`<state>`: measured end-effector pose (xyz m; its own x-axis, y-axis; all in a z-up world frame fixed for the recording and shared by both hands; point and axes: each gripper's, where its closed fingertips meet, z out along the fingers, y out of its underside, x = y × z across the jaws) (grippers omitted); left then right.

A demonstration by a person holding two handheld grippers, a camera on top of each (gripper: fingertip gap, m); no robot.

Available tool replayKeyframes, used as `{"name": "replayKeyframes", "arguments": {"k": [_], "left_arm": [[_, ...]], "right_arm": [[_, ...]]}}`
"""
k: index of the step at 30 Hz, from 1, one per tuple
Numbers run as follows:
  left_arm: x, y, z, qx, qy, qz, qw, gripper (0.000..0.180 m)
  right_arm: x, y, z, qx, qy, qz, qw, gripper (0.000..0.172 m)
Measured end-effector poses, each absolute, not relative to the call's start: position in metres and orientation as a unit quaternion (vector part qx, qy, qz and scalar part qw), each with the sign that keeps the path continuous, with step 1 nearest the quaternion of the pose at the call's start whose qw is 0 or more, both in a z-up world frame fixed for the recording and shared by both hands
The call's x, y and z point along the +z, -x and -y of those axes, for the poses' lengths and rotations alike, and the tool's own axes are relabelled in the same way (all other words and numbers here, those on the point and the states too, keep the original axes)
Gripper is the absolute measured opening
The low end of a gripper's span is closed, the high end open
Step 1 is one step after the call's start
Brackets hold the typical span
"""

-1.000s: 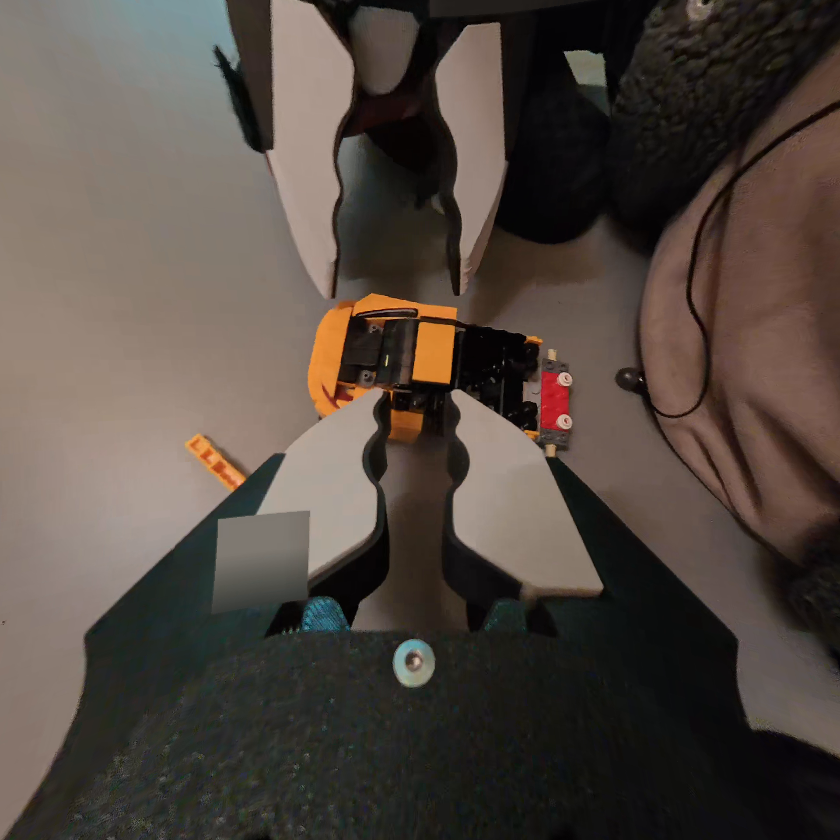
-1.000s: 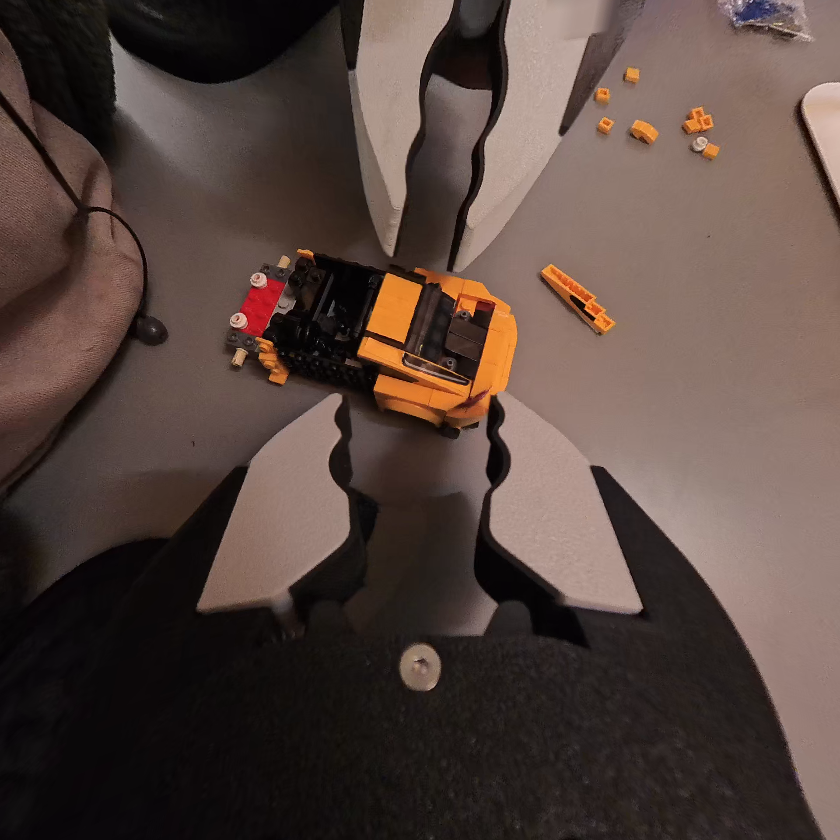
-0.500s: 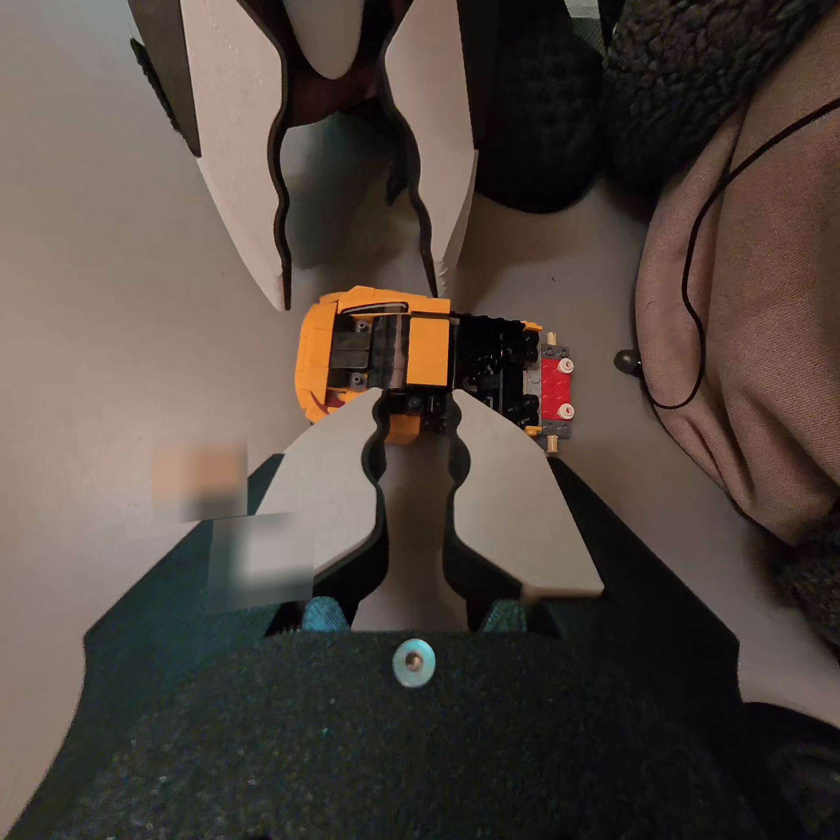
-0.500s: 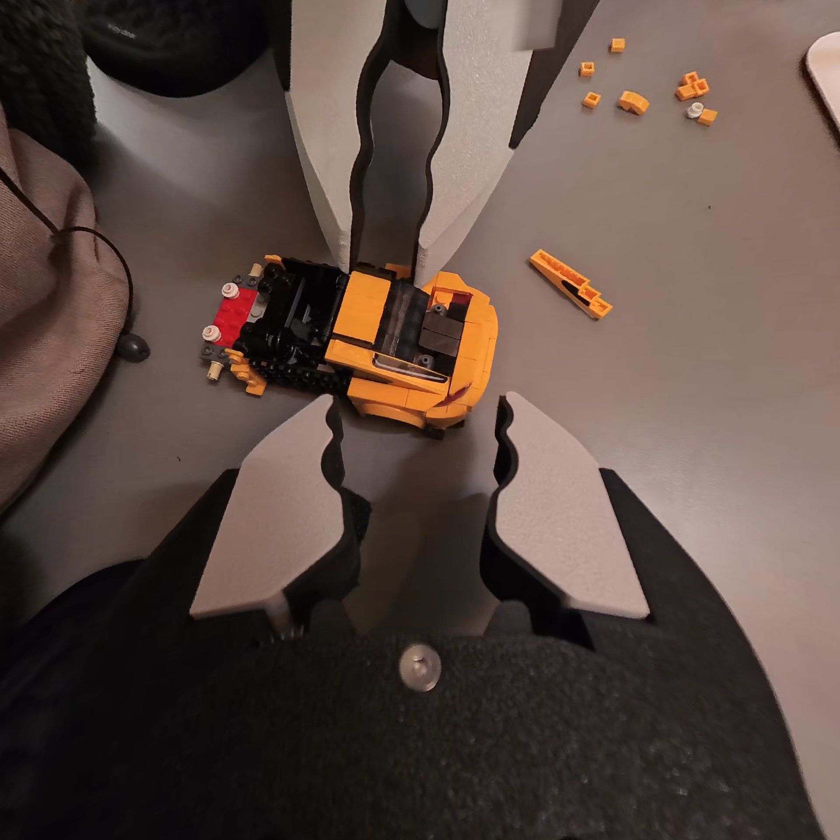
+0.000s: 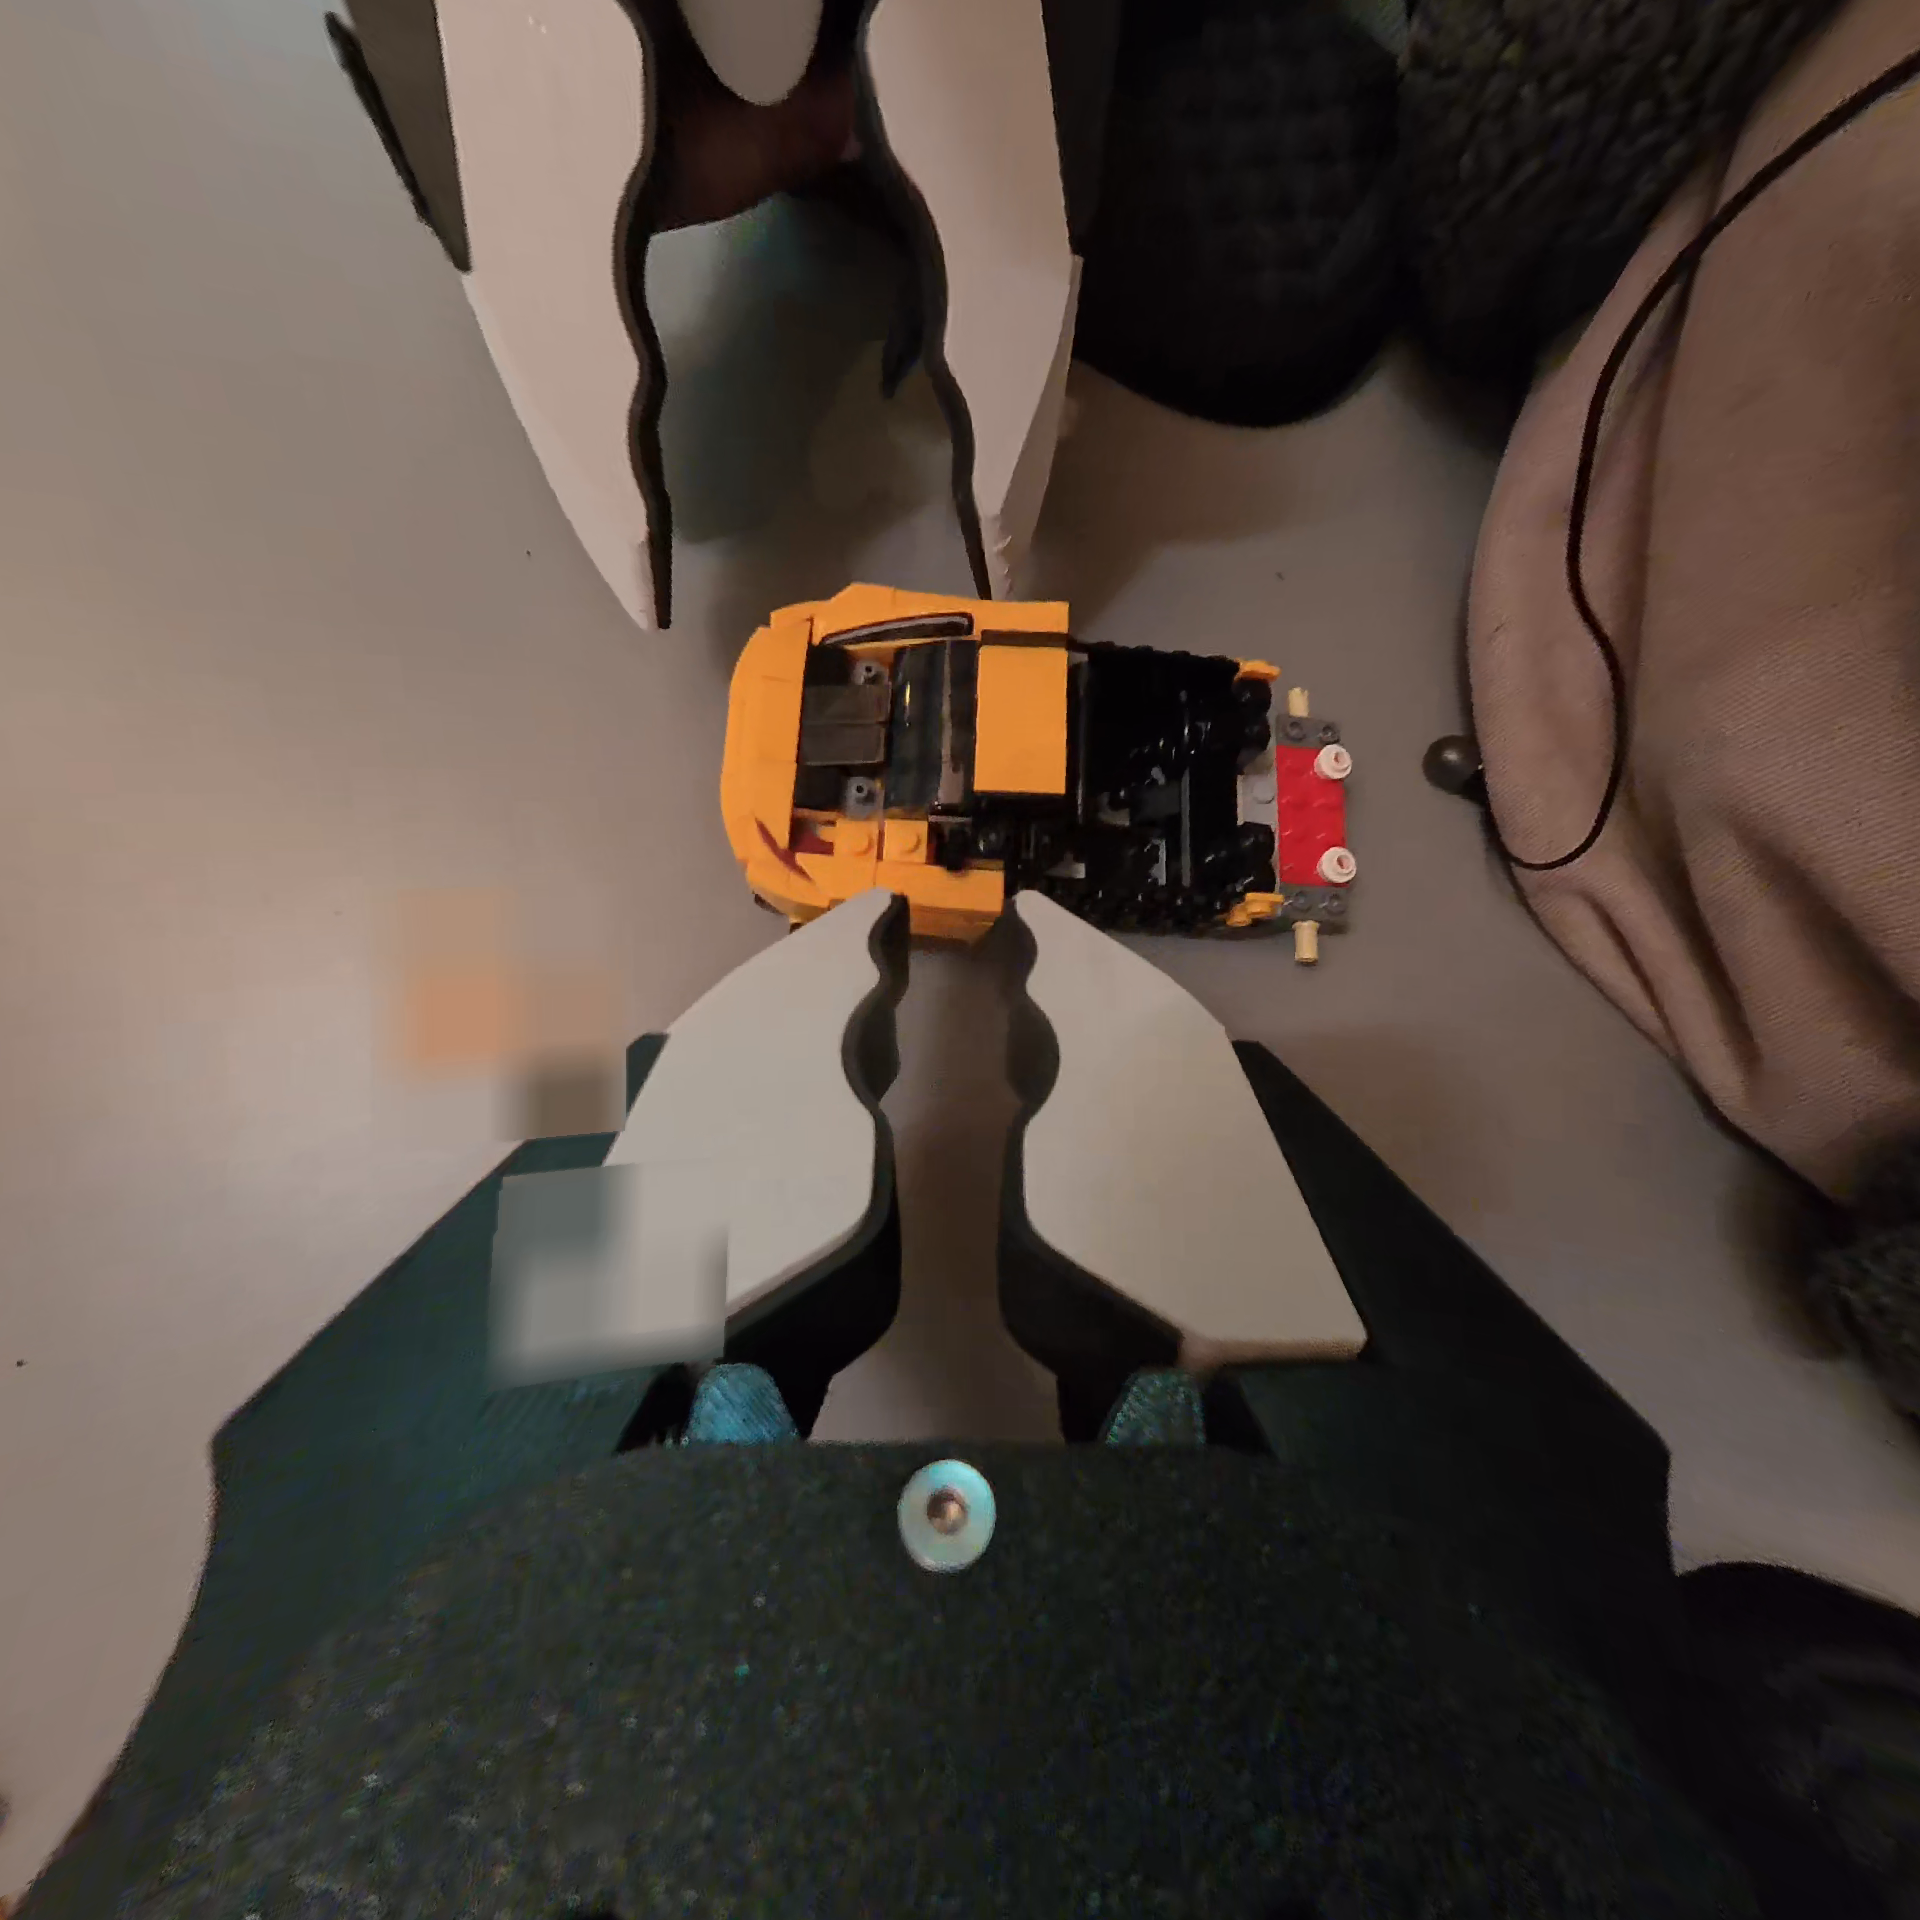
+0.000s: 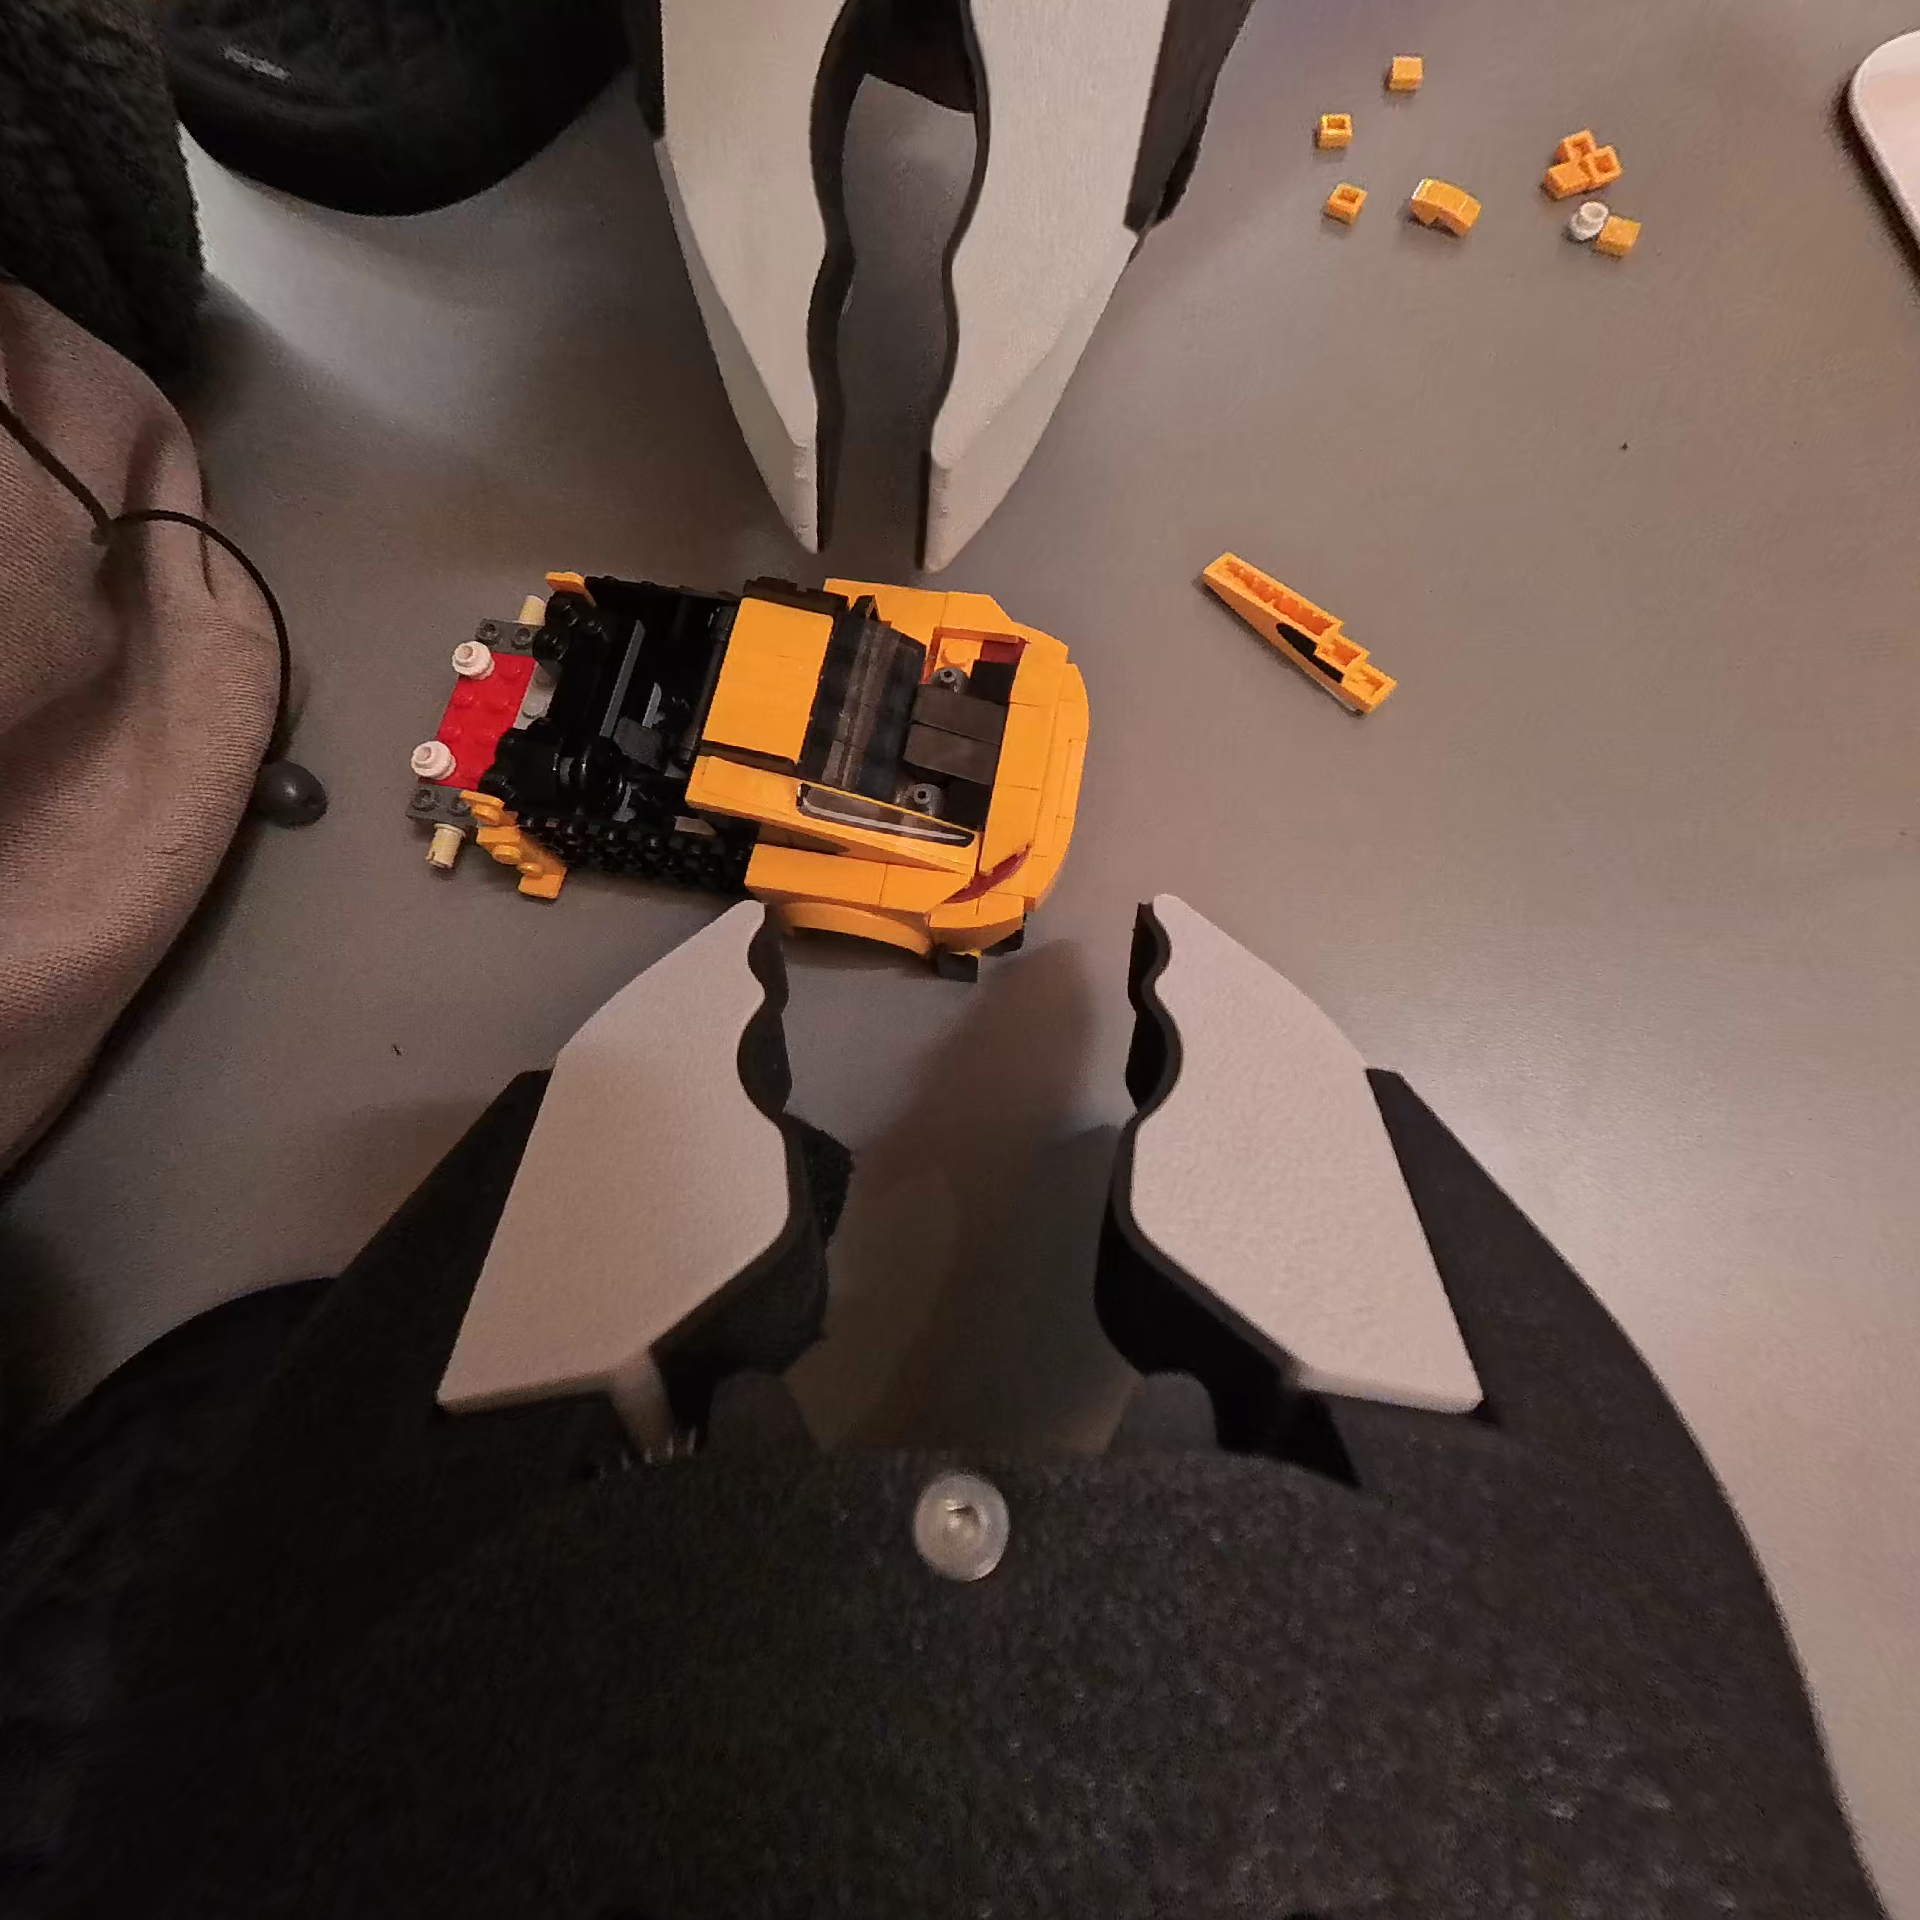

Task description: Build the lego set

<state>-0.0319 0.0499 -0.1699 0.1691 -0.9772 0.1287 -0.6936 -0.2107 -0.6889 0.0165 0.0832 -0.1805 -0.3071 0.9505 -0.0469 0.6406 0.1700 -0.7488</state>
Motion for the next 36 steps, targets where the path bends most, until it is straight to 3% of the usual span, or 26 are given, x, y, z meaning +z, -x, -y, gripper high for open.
{"name": "replayKeyframes", "arguments": {"k": [20, 36], "left_arm": [[-0.1695, 0.0220, -0.0512, -0.253, 0.688, -0.631, 0.255, 0.000], [-0.1637, 0.0255, -0.0544, -0.275, 0.698, -0.610, 0.256, 0.000]], "right_arm": [[-0.1819, -0.0176, -0.0815, 0.349, 0.542, 0.732, 0.220, 0.062], [-0.1821, -0.0173, -0.0803, 0.354, 0.541, 0.731, 0.218, 0.062]]}}
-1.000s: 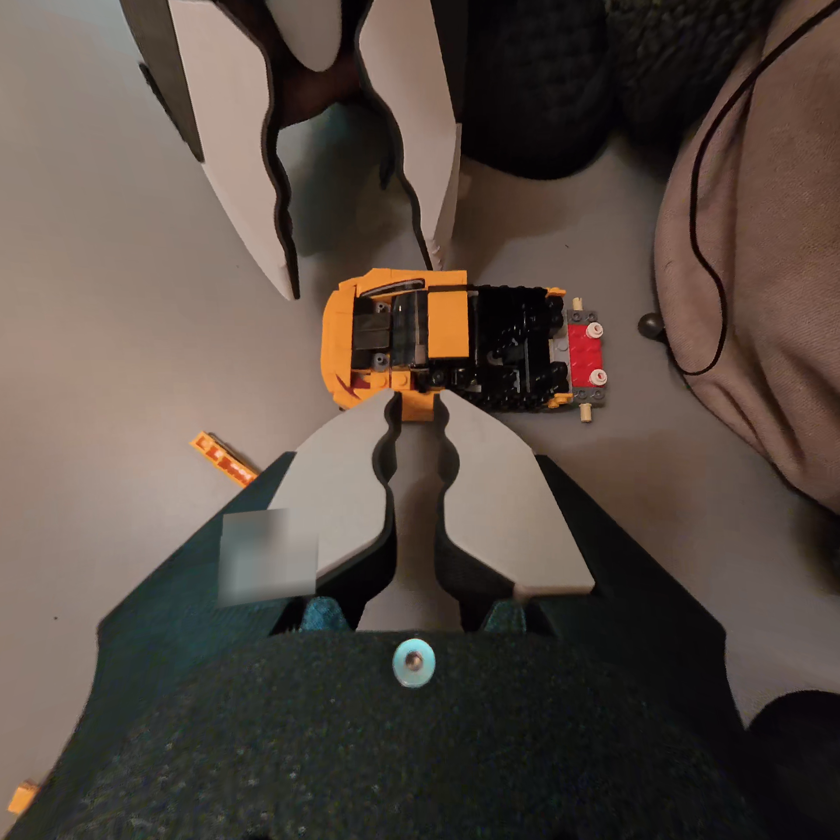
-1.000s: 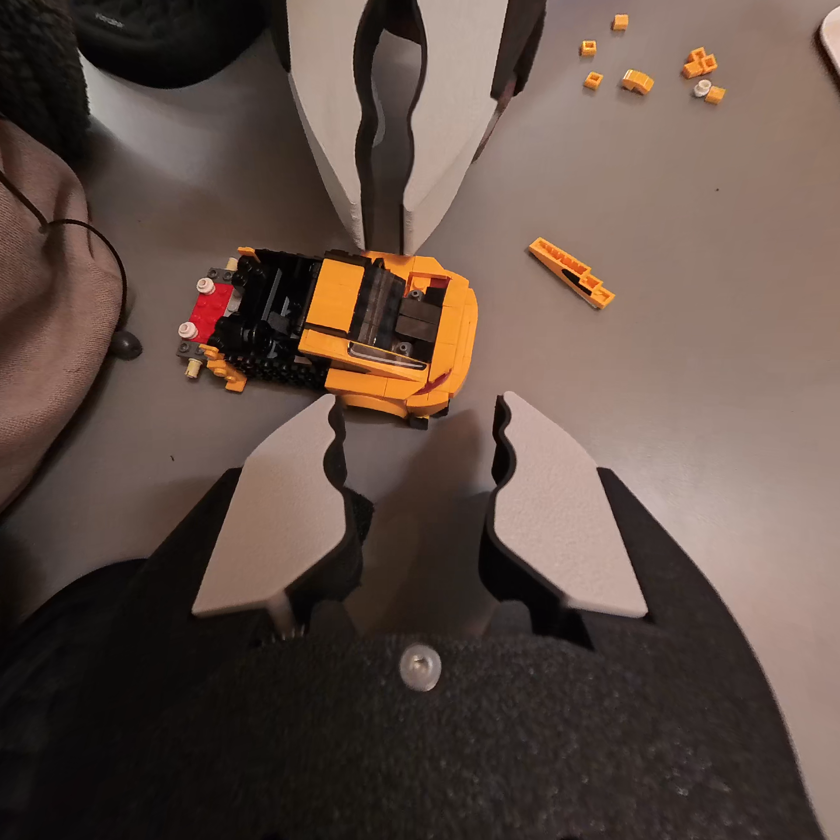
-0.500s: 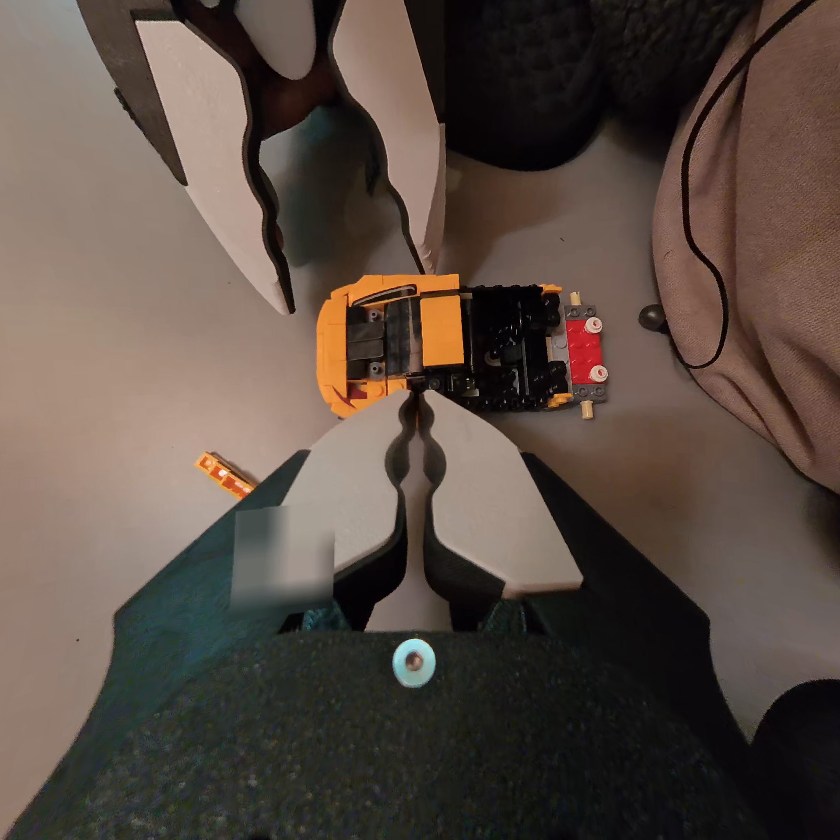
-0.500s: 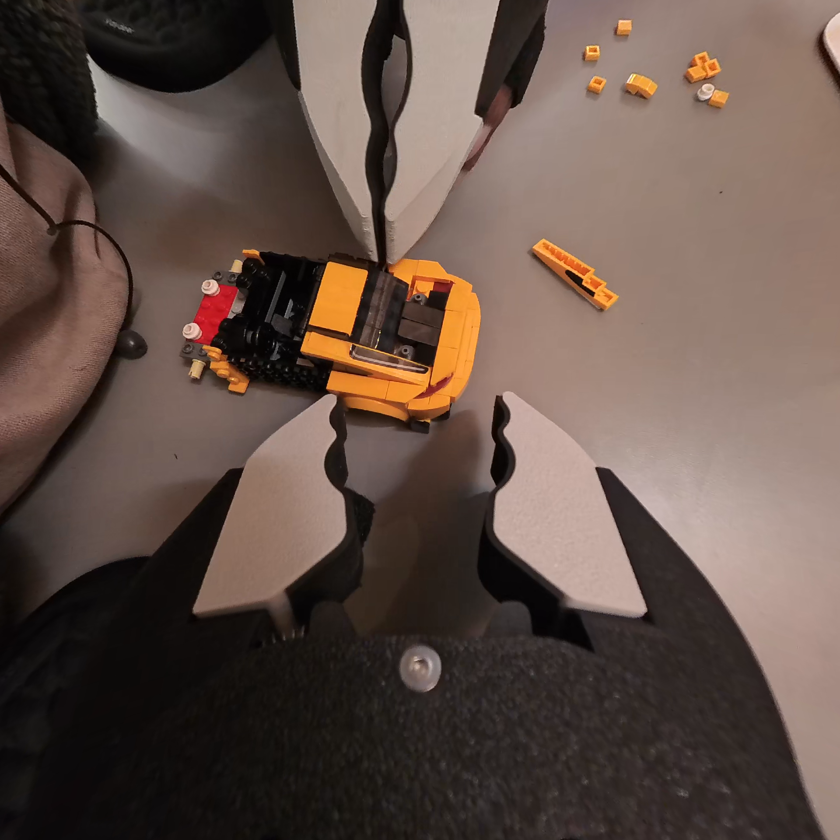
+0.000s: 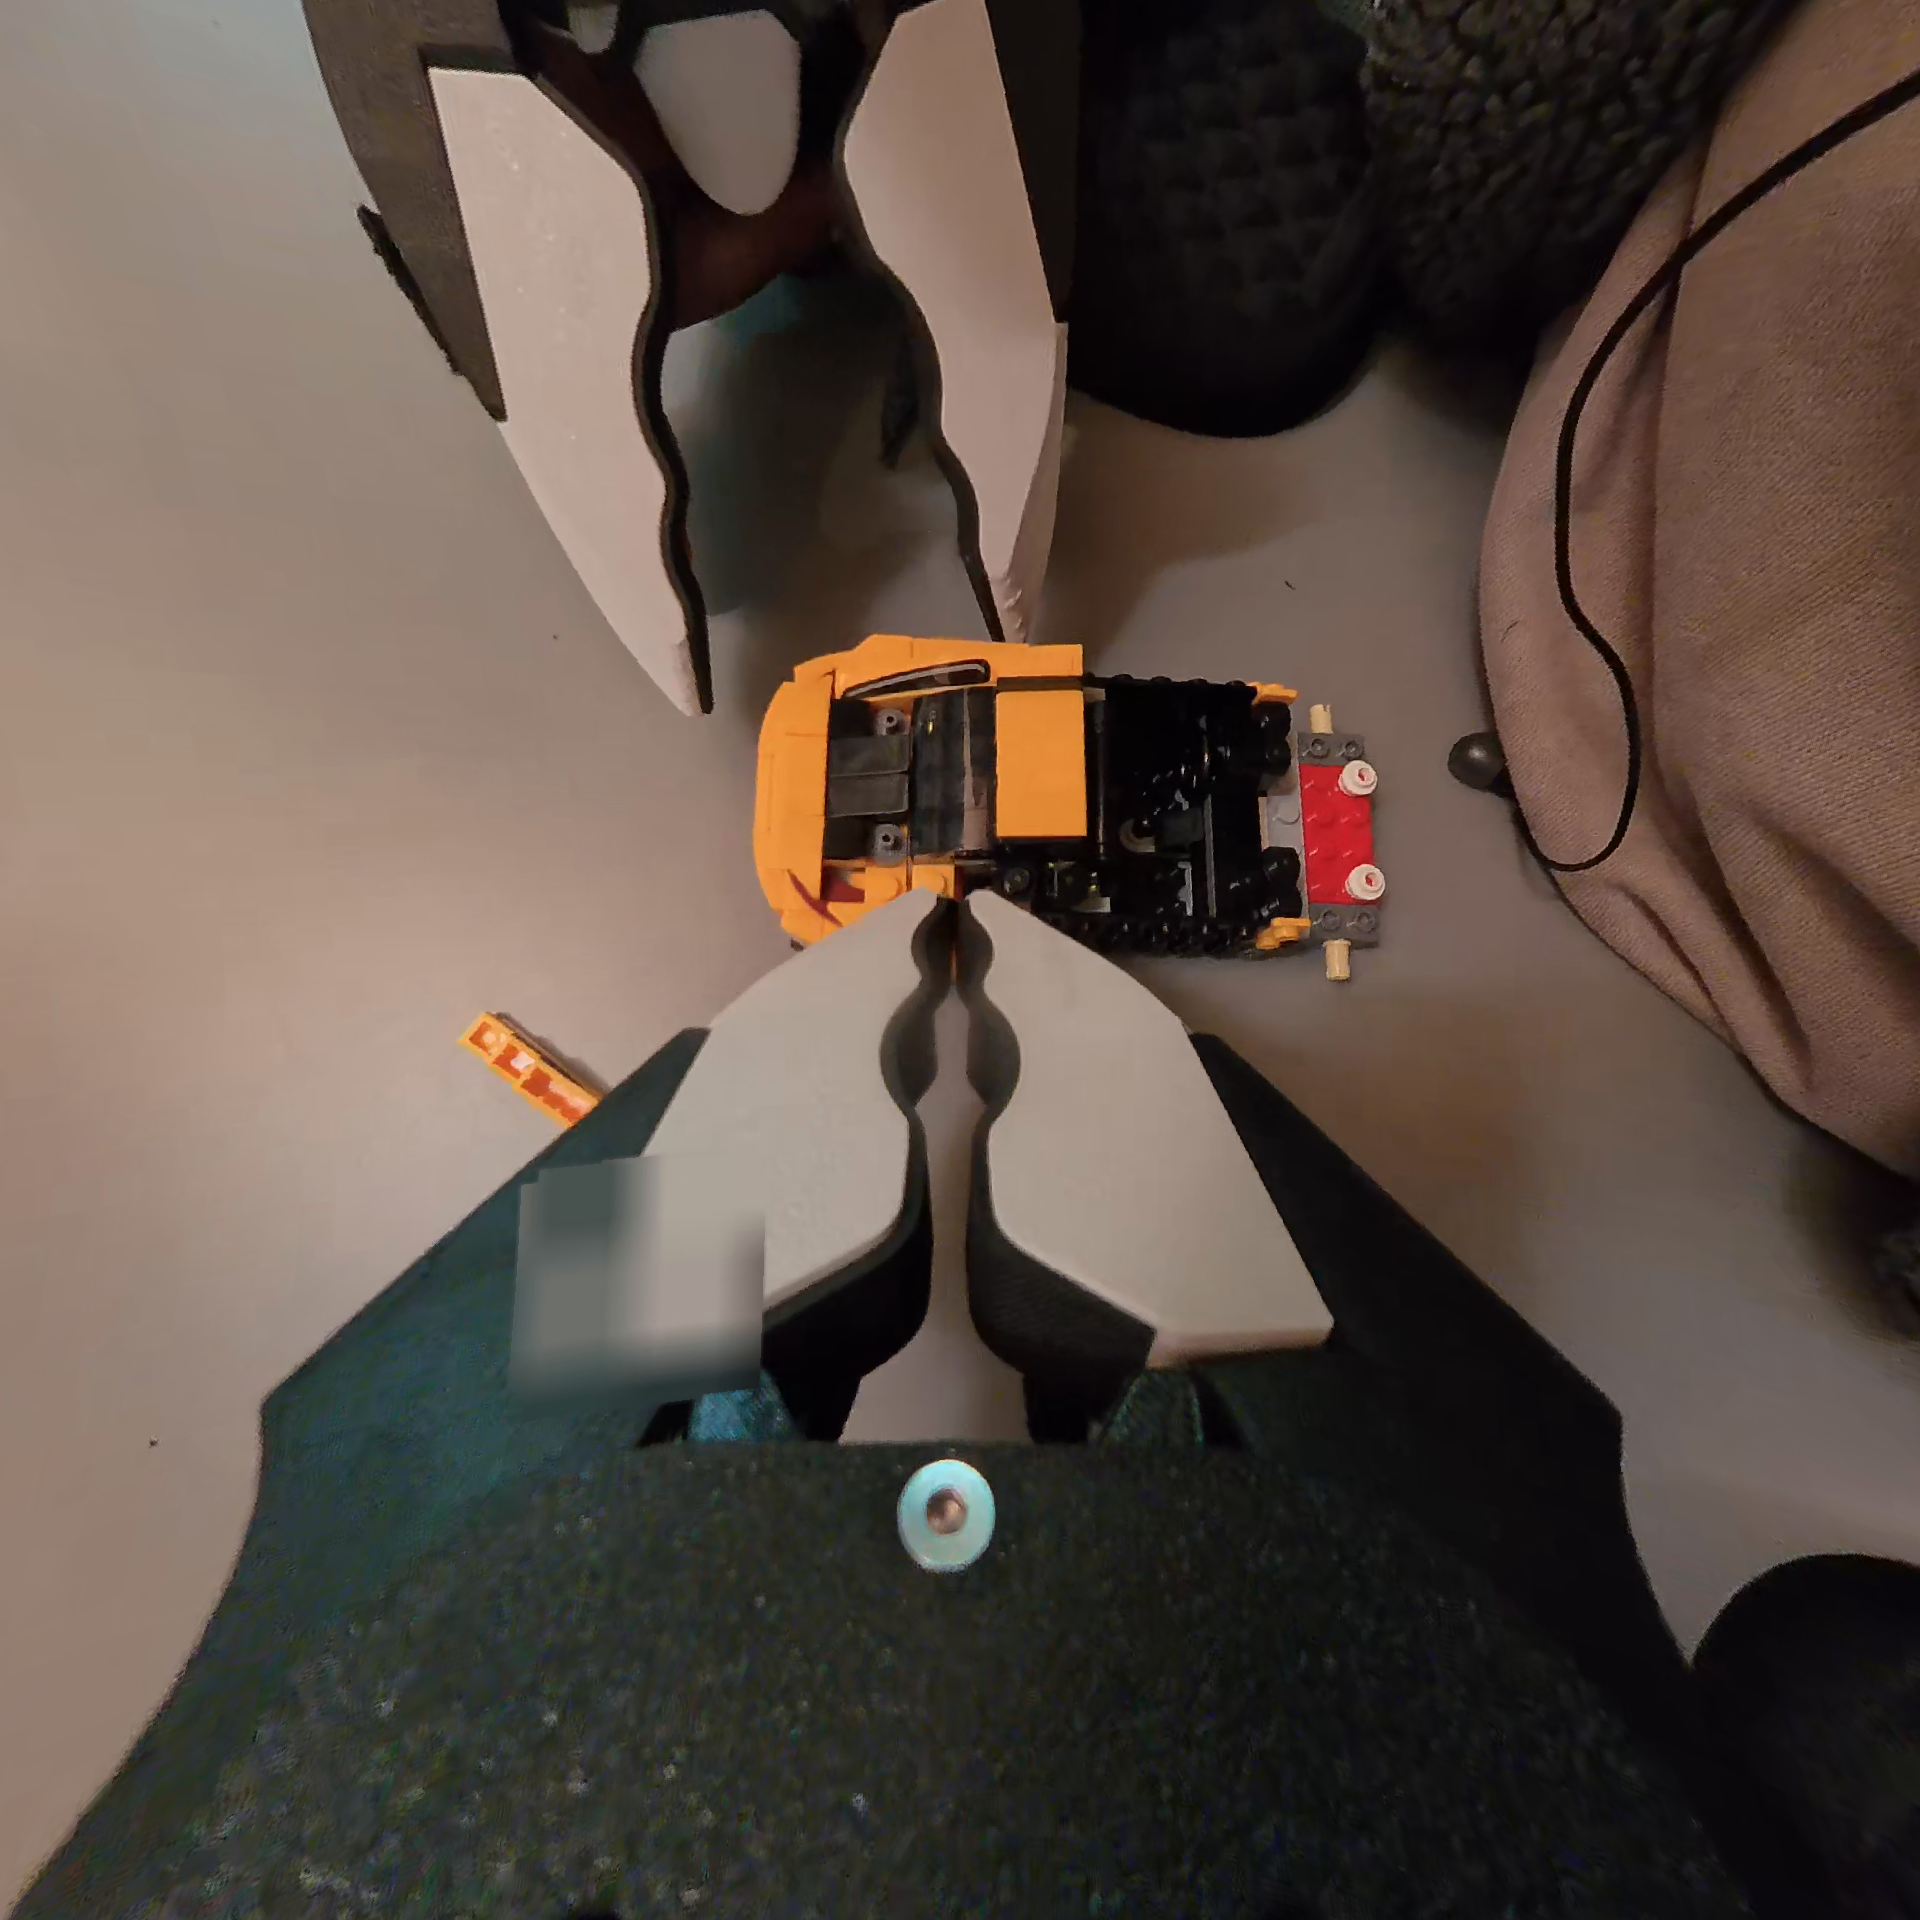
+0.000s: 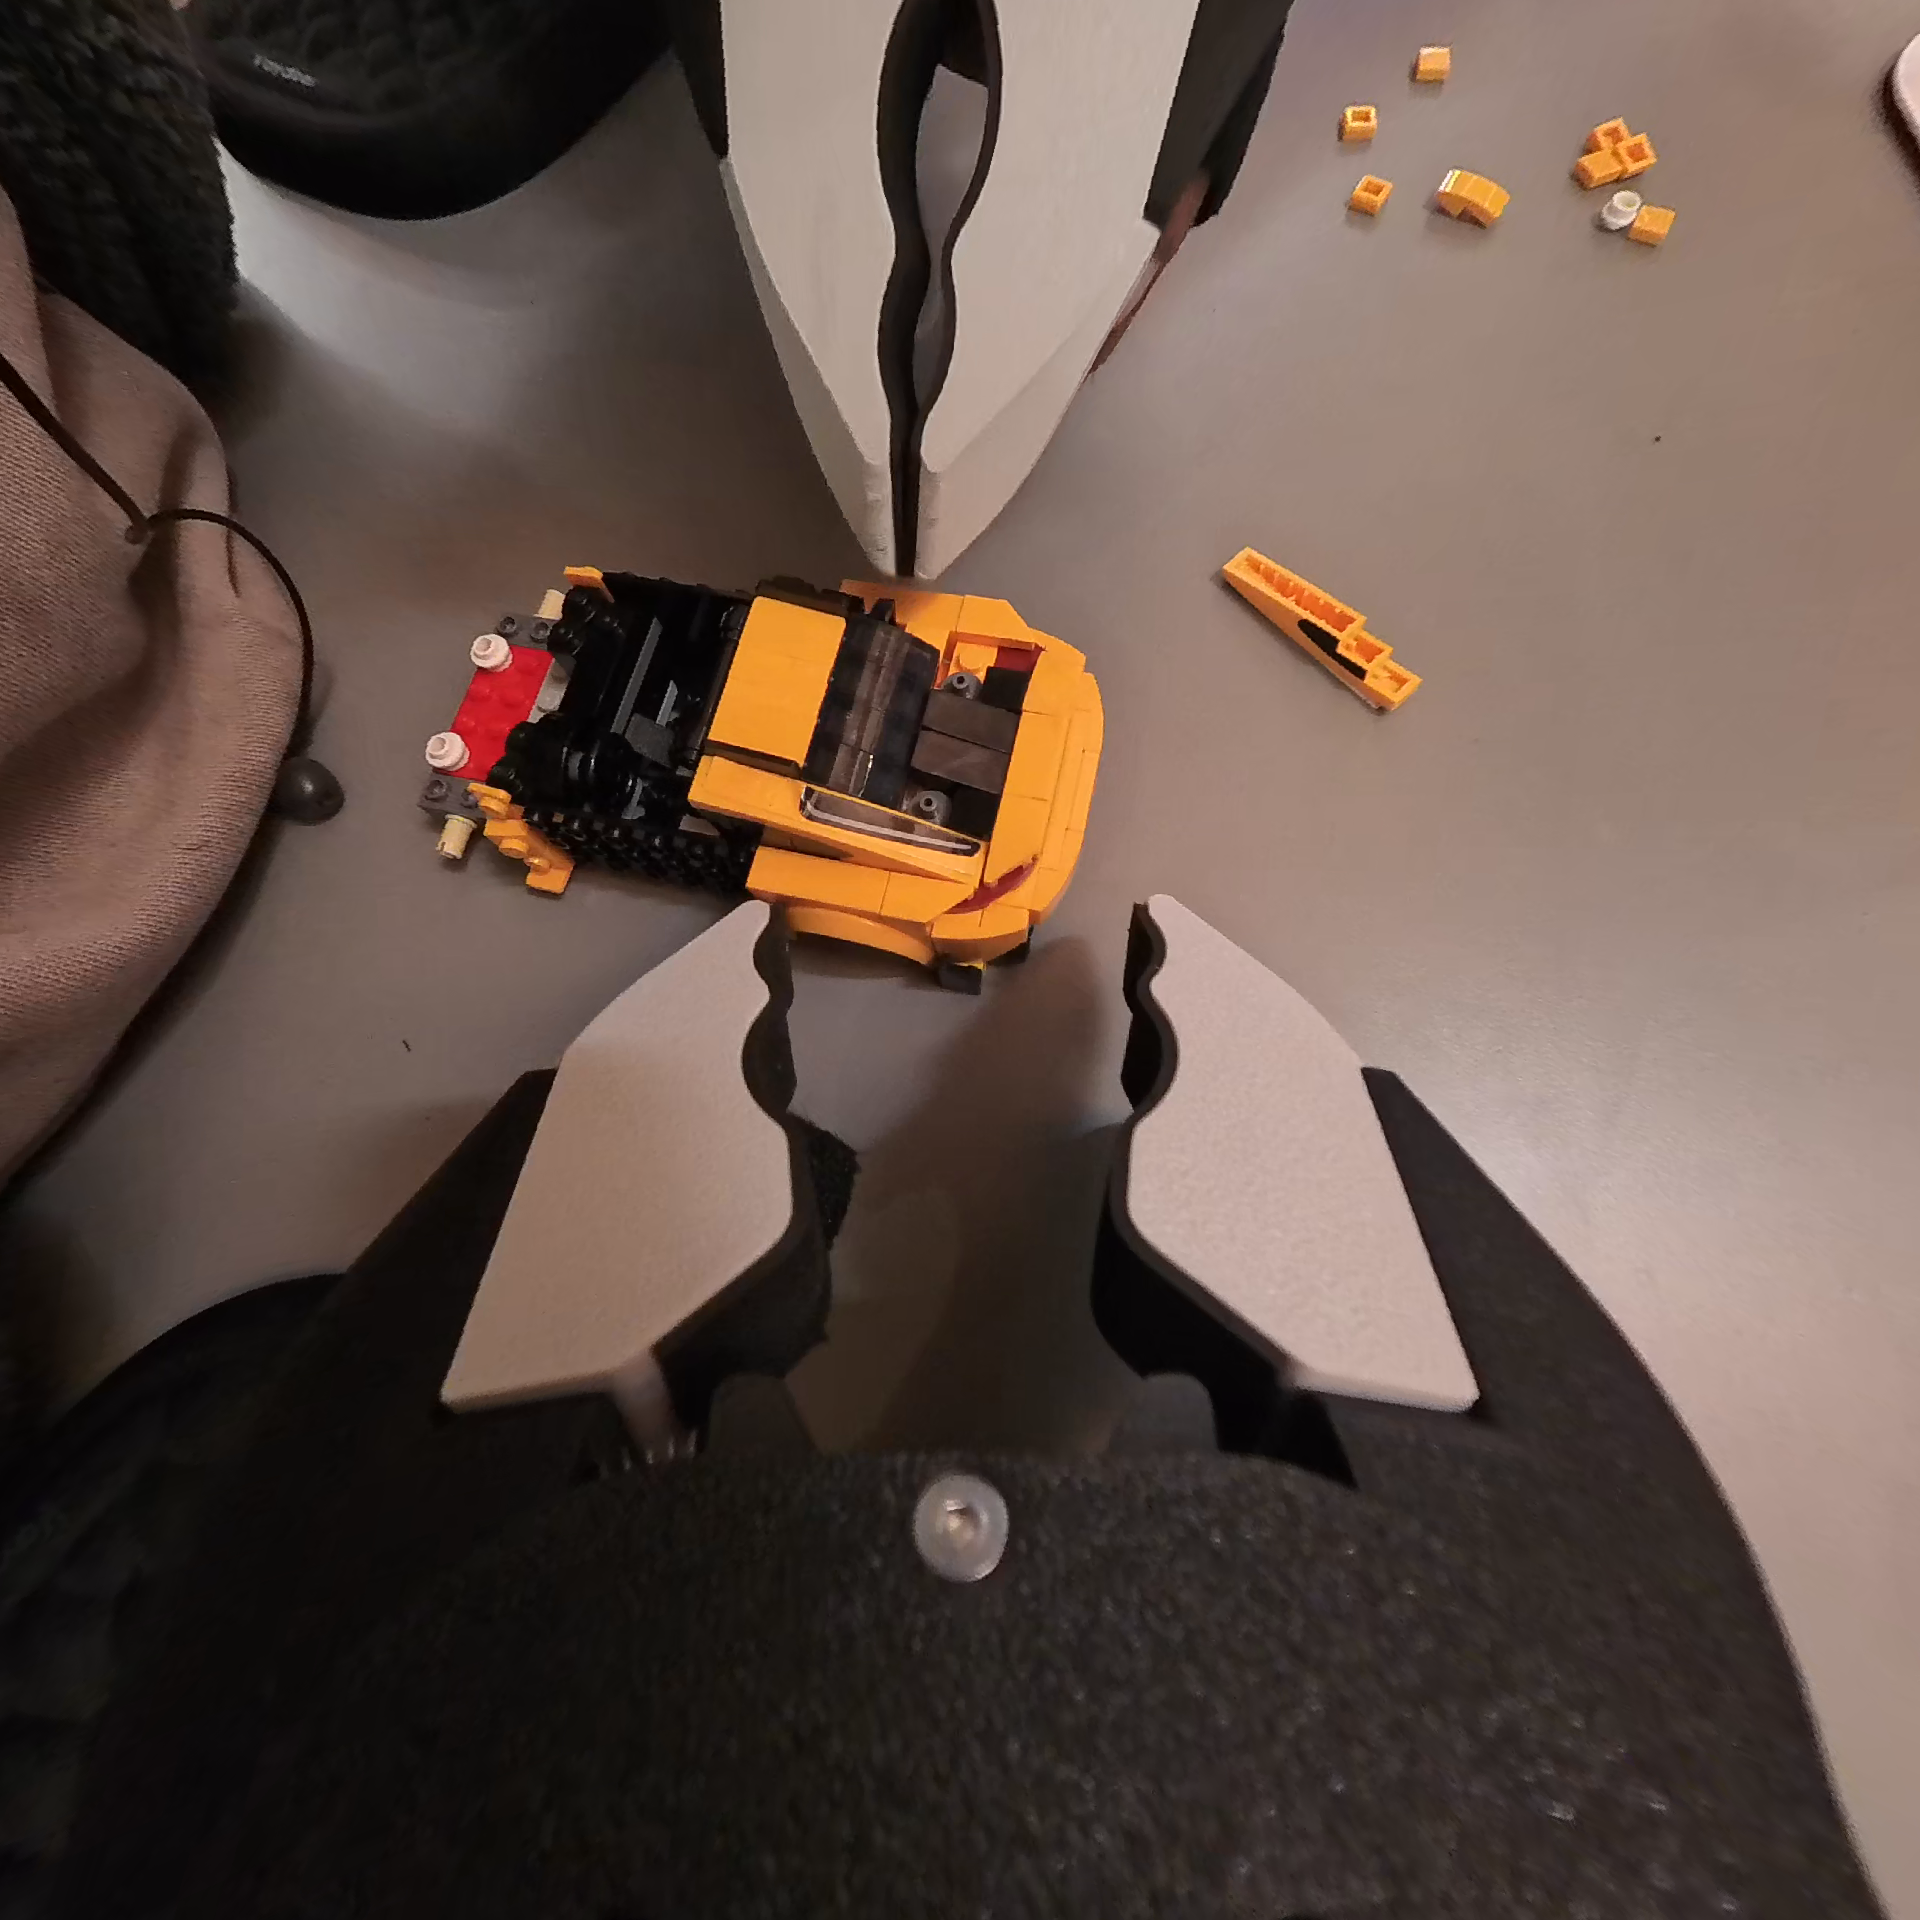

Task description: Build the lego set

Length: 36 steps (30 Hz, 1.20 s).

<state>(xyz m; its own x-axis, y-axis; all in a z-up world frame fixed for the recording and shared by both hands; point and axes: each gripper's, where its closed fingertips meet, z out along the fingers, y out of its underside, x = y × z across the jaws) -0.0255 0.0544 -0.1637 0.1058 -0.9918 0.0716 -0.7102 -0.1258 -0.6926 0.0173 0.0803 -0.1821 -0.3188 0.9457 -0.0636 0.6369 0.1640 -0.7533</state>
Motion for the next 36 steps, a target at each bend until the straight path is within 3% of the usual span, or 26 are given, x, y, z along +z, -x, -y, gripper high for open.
{"name": "replayKeyframes", "arguments": {"k": [7, 23, 36], "left_arm": [[-0.167, 0.023, -0.050, -0.297, 0.707, -0.599, 0.229, 0.011], [-0.167, 0.021, -0.047, -0.333, 0.666, -0.650, 0.153, 0.000], [-0.155, 0.024, -0.052, -0.365, 0.685, -0.611, 0.159, 0.000]], "right_arm": [[-0.182, -0.018, -0.080, 0.353, 0.539, 0.732, 0.220, 0.062], [-0.181, -0.018, -0.075, 0.365, 0.529, 0.735, 0.218, 0.062], [-0.181, -0.018, -0.075, 0.368, 0.527, 0.734, 0.219, 0.062]]}}
